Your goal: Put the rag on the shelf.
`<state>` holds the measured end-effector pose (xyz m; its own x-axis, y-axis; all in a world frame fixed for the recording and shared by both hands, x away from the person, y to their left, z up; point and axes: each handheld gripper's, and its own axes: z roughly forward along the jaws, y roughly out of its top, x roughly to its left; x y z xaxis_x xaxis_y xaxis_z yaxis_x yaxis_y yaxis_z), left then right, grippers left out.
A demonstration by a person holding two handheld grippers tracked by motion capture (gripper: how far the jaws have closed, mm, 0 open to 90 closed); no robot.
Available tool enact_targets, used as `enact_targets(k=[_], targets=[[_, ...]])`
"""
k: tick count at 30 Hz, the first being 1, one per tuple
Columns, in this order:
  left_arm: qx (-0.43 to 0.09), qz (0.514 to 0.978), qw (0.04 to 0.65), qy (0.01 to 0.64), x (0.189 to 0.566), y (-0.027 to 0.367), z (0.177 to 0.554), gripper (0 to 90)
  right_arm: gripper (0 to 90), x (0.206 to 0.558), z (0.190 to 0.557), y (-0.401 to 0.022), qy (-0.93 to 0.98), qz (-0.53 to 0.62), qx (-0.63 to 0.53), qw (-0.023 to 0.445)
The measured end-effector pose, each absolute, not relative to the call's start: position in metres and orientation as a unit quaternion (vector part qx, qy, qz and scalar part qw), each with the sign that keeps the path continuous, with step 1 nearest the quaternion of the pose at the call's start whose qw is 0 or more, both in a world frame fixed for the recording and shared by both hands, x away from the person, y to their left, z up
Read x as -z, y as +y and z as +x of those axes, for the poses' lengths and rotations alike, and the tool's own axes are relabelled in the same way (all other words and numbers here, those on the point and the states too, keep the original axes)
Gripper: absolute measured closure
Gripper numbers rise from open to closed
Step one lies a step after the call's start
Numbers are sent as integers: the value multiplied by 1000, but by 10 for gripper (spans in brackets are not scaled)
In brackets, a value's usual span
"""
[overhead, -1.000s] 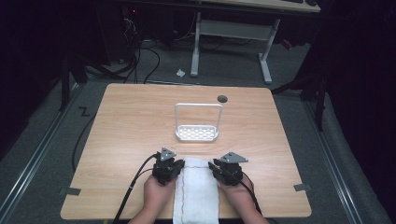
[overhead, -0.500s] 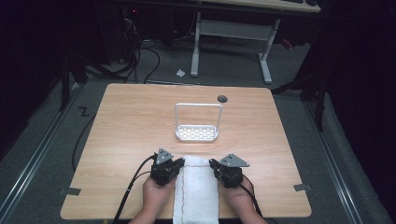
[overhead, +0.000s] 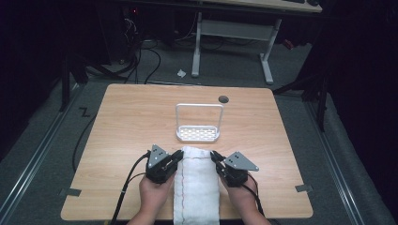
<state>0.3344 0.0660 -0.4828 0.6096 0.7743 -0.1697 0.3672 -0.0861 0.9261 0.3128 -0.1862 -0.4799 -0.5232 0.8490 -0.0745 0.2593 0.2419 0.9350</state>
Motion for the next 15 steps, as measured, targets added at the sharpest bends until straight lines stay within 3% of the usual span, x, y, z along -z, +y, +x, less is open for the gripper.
enact_targets(k=[15], targets=[[-244, 676, 594, 362, 431, 67, 322, 844, 857, 432, 304, -191, 679, 355, -545, 342]])
